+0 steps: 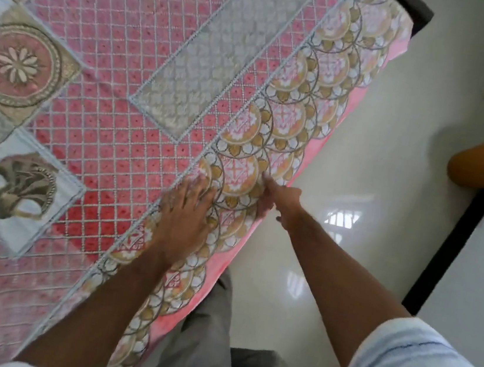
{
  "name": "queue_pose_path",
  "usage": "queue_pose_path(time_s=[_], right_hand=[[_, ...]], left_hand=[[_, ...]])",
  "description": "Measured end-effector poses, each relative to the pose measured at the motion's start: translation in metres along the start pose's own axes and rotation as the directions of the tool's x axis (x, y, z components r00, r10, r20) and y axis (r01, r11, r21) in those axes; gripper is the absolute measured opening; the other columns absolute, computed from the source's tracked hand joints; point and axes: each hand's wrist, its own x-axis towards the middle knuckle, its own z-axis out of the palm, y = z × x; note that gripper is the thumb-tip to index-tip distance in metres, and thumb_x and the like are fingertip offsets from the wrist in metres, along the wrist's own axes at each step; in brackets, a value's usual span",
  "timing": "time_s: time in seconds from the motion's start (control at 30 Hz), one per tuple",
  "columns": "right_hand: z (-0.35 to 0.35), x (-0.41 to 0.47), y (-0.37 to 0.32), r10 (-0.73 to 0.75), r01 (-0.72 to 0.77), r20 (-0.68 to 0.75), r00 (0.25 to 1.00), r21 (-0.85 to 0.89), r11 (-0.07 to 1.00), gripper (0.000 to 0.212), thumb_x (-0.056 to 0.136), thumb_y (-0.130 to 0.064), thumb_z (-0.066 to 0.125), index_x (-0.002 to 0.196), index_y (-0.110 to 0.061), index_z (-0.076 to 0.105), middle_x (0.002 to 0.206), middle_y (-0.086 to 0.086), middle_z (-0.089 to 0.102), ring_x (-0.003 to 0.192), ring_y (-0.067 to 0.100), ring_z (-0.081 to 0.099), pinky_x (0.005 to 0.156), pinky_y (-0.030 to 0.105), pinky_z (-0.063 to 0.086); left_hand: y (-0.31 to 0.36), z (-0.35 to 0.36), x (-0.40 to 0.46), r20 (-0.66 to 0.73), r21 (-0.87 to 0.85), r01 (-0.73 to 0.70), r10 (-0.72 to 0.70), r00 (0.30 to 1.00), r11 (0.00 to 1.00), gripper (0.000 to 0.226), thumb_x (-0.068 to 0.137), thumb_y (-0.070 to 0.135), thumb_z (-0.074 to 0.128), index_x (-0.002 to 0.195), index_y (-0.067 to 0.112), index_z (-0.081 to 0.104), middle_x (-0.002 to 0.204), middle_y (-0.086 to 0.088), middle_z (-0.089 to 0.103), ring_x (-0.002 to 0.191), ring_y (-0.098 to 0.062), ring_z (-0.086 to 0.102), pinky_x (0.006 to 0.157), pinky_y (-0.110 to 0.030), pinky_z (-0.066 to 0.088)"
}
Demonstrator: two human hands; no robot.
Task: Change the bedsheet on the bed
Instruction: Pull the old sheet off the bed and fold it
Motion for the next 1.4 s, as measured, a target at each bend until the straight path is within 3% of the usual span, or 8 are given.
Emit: queue_pose_path(time_s=[0.2, 0.5, 0.67, 0.77, 0.97, 1.17, 1.27, 1.4], right_hand=[[-0.016, 0.021, -0.029, 0.069, -0.085, 0.156, 0.985, 0.094, 0.992, 0.059, 0.078, -0.037, 0.083, 0.125, -0.008, 0.063, 0.118, 0.000, 0.070, 0.083, 0.000, 0.063, 0.061, 0.020, 0.039], [-0.089, 0.113, -0.126, 0.015, -0.042, 0.098, 0.995, 0.279, 0.960, 0.079, 0.065, -0.053, 0.087, 0.126, -0.015, 0.054, 0.123, 0.009, 0.067, 0.114, 0.029, 0.064, 0.095, 0.046, 0.050], [-0.138, 0.179, -0.213, -0.021, -0.039, 0.146, 0.989, 0.396, 0.917, 0.058, 0.080, -0.047, 0.079, 0.120, -0.012, 0.055, 0.114, 0.004, 0.066, 0.105, 0.028, 0.065, 0.094, 0.054, 0.054], [-0.171, 0.225, -0.260, -0.016, -0.047, 0.158, 0.987, 0.383, 0.923, 0.083, 0.070, -0.058, 0.082, 0.131, -0.012, 0.050, 0.119, 0.000, 0.064, 0.115, 0.026, 0.061, 0.096, 0.050, 0.050], [-0.223, 0.297, -0.345, -0.122, 0.044, 0.150, 0.981, 0.438, 0.898, 0.028, 0.089, -0.044, 0.070, 0.097, -0.017, 0.067, 0.105, 0.000, 0.069, 0.100, 0.018, 0.064, 0.099, 0.042, 0.047], [-0.229, 0.332, -0.367, -0.106, -0.035, 0.248, 0.963, 0.506, 0.862, 0.068, 0.087, -0.058, 0.068, 0.129, -0.006, 0.060, 0.117, 0.009, 0.070, 0.101, 0.021, 0.069, 0.088, 0.030, 0.057], [-0.238, 0.350, -0.360, -0.078, -0.083, 0.283, 0.956, 0.516, 0.853, 0.040, 0.096, -0.044, 0.062, 0.106, -0.005, 0.065, 0.087, 0.000, 0.074, 0.077, 0.014, 0.072, 0.056, 0.013, 0.054], [-0.246, 0.375, -0.350, -0.023, -0.172, 0.329, 0.944, 0.553, 0.815, 0.075, 0.066, -0.049, 0.089, 0.119, -0.002, 0.067, 0.109, 0.014, 0.074, 0.100, 0.034, 0.073, 0.093, 0.049, 0.057]], left_hand=[[-0.011, -0.014, 0.037, 0.087, 0.043, -0.101, 0.097, 0.992, 0.994, 0.088, 0.093, 0.062, 0.052, 0.162, 0.030, 0.007, 0.171, -0.006, -0.005, 0.155, -0.037, -0.010, 0.115, -0.074, 0.008], [0.050, -0.078, 0.152, 0.147, 0.098, -0.100, 0.085, 0.986, 0.990, 0.090, 0.091, 0.052, 0.060, 0.163, 0.028, 0.012, 0.170, -0.010, 0.005, 0.155, -0.040, 0.000, 0.116, -0.073, 0.014], [0.108, -0.106, 0.228, 0.150, 0.046, -0.015, 0.008, 0.989, 0.999, 0.098, 0.091, 0.049, 0.063, 0.162, 0.034, -0.002, 0.169, -0.007, -0.017, 0.151, -0.034, -0.022, 0.118, -0.068, 0.003], [0.140, -0.122, 0.272, 0.208, 0.073, -0.013, -0.003, 0.978, 0.997, 0.116, 0.083, 0.033, 0.074, 0.161, 0.031, -0.012, 0.165, -0.009, -0.030, 0.150, -0.042, -0.027, 0.117, -0.068, -0.002], [0.175, -0.161, 0.344, 0.254, 0.119, -0.039, 0.008, 0.967, 0.992, 0.120, 0.087, 0.030, 0.072, 0.155, 0.036, -0.026, 0.159, -0.005, -0.041, 0.149, -0.036, -0.031, 0.121, -0.060, -0.002], [0.229, -0.189, 0.407, 0.173, 0.083, -0.009, -0.006, 0.985, 0.996, 0.094, 0.094, 0.035, 0.065, 0.162, 0.032, 0.001, 0.170, -0.008, -0.010, 0.155, -0.039, -0.004, 0.119, -0.066, 0.021], [0.255, -0.191, 0.428, 0.154, 0.025, 0.006, -0.010, 0.988, 1.000, 0.094, 0.092, 0.031, 0.067, 0.162, 0.034, 0.003, 0.169, -0.014, -0.004, 0.155, -0.040, -0.006, 0.120, -0.062, 0.016], [0.264, -0.189, 0.434, 0.142, -0.019, 0.034, -0.031, 0.989, 0.999, 0.097, 0.090, 0.025, 0.069, 0.162, 0.035, 0.004, 0.168, -0.019, 0.002, 0.154, -0.042, -0.007, 0.122, -0.060, 0.013]])
